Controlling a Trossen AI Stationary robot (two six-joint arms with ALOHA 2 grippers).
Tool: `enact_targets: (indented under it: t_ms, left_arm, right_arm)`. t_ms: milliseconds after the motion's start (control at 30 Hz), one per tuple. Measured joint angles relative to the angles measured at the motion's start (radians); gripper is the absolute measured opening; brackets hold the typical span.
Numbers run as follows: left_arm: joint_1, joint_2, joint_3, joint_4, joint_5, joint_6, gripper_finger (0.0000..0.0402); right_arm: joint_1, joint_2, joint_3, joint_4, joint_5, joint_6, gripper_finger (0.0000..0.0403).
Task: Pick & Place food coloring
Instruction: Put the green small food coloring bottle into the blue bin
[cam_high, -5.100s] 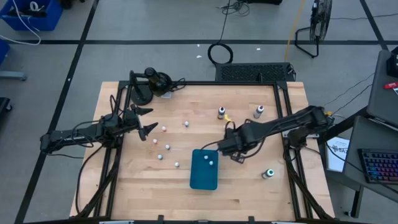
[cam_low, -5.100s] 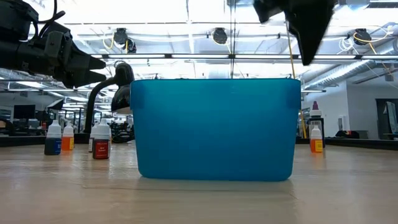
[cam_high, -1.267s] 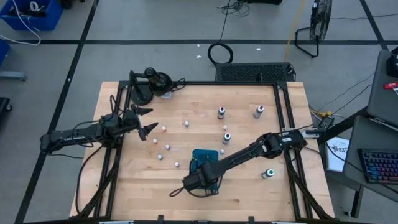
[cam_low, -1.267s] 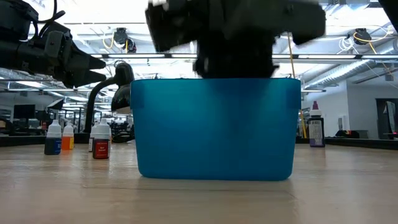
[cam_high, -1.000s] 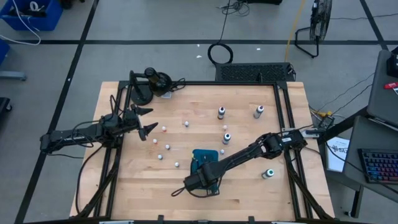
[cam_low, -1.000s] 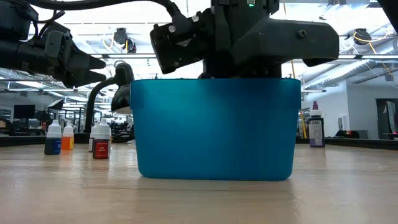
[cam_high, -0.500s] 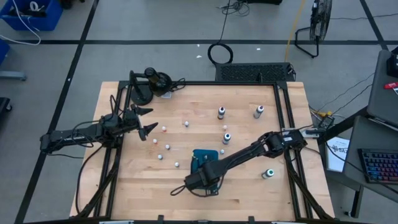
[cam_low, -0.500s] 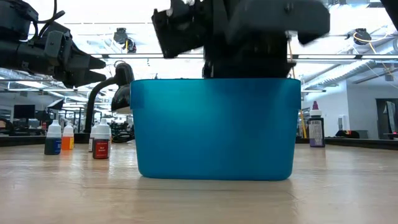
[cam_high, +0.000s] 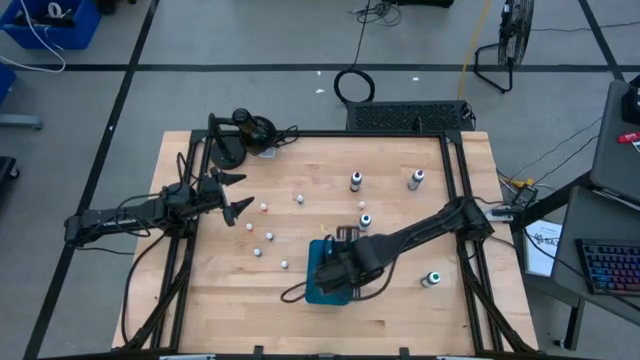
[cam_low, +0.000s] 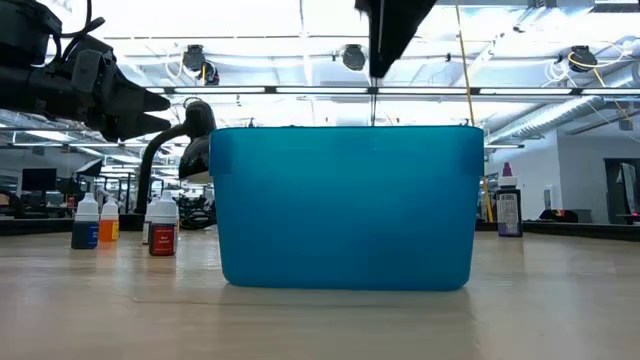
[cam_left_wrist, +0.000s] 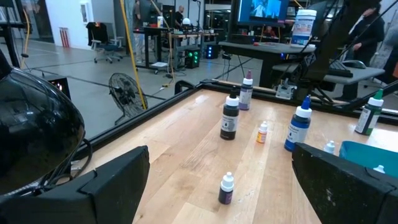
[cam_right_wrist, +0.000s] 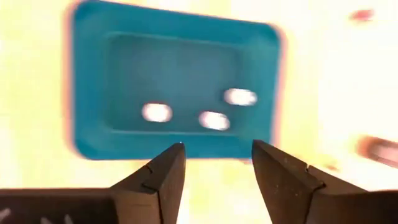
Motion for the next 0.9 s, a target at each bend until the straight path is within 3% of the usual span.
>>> enact_targets:
  t_ms: [100,267,567,900]
  left_arm:
    - [0.000,0.000,0.000,0.000,0.000,0.000,0.0390]
    - [0.000,0.000,0.000,0.000,0.000,0.000,0.0390]
    - [0.000,0.000,0.000,0.000,0.000,0.000,0.0390]
    - [0.000,0.000,0.000,0.000,0.000,0.000,0.0390]
  right_arm:
    - [-0.005,-0.052,-0.059,-0.014,0.079,0.012,0.0173]
    - [-0.041,-0.152,-0.278,0.046,0.086,0.016,0.0186]
    - [-0.121,-0.321,-0.705,0.415,0.078,-0.024,0.0200]
    - [-0.140,-0.362,-0.927,0.737,0.000,-0.100,0.0201]
